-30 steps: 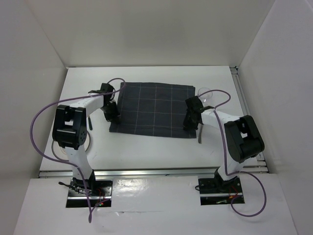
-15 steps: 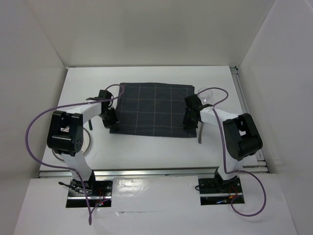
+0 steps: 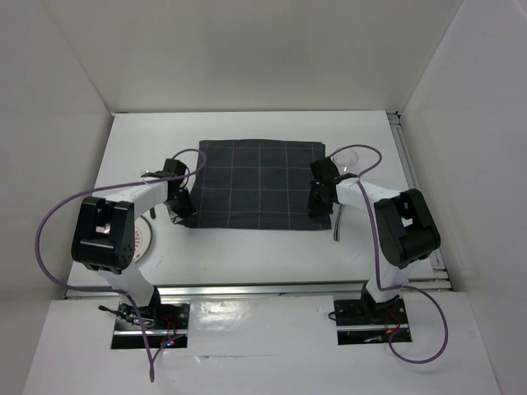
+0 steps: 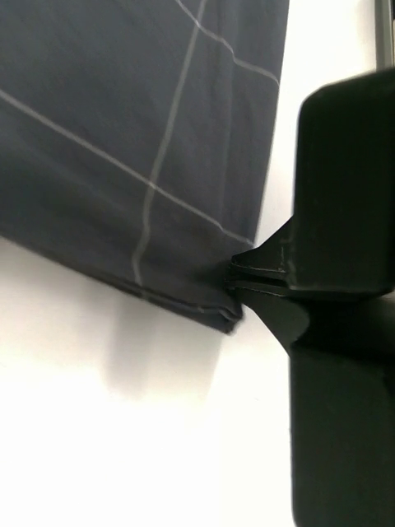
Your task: Set the dinner table for one person
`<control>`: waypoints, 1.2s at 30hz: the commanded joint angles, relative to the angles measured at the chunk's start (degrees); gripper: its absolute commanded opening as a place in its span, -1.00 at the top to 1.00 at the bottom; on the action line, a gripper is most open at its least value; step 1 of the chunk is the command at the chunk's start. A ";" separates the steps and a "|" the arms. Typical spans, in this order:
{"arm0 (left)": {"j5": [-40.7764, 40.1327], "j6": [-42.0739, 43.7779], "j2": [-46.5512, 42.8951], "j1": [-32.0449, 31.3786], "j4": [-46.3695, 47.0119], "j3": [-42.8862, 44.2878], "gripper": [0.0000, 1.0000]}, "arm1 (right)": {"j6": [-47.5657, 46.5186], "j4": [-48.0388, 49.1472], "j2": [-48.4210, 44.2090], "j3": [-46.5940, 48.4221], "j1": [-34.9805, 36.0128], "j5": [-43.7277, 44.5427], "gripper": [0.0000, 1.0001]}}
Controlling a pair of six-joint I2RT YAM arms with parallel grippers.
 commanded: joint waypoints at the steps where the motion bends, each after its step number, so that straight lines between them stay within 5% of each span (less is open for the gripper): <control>1: -2.33 0.00 -3.07 0.39 -3.25 -1.09 1.00 | -2.55 0.52 1.72 0.31 -0.81 2.38 1.00; 14: -1.28 0.00 -8.34 0.39 -6.24 0.92 1.00 | -2.64 -1.23 -1.35 4.52 -0.81 2.82 0.99; 21: 1.19 2.46 -12.05 0.39 -9.23 9.79 1.00 | -3.17 -5.00 -6.01 10.85 -0.81 1.24 0.53; 24: 2.41 2.46 -10.65 0.39 -8.62 11.56 1.00 | -3.17 -6.33 -7.33 13.75 -0.28 0.71 0.15; 31: 0.68 1.33 -1.59 0.39 -5.28 13.14 1.00 | -3.70 -9.06 -9.88 18.15 0.25 -0.61 0.07; 36: -2.85 -2.01 -6.57 1.88 -6.60 12.62 1.00 | -4.31 -11.86 -12.25 18.76 0.77 -1.14 -0.19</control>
